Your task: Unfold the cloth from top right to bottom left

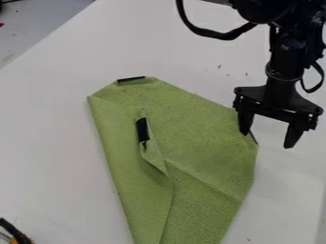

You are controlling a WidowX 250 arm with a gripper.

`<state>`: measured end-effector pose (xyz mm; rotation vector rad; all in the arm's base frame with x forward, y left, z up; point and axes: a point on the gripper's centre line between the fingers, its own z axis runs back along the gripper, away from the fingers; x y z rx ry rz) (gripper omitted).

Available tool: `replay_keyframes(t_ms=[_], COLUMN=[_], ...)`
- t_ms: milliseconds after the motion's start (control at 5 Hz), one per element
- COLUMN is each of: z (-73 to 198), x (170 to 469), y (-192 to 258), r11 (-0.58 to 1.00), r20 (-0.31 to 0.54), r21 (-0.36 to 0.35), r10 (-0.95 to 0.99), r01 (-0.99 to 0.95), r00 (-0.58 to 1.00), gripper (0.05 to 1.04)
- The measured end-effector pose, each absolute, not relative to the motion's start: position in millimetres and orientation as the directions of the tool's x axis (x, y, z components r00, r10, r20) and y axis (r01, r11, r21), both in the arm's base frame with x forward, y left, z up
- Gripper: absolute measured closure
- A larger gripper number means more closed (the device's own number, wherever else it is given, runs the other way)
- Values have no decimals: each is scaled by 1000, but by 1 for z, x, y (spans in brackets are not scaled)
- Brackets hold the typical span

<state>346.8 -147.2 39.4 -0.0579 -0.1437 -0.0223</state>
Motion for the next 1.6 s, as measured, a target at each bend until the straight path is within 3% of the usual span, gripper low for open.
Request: replay_keyframes(t_ms=[200, 400, 800, 1200, 1600], z=[27, 34, 66, 38, 25], x=[343, 333, 311, 284, 300], y=[-146, -127, -55, 21, 43], r11=[999, 1000, 995, 983, 993], r20=[110, 71, 139, 155, 113], r21=[-42, 4, 52, 57, 33], r10=[-21, -10, 71, 166, 111], r01=[26, 10, -79, -177, -115], r00=[994, 997, 988, 974, 987], gripper=[79, 79, 81, 82, 127])
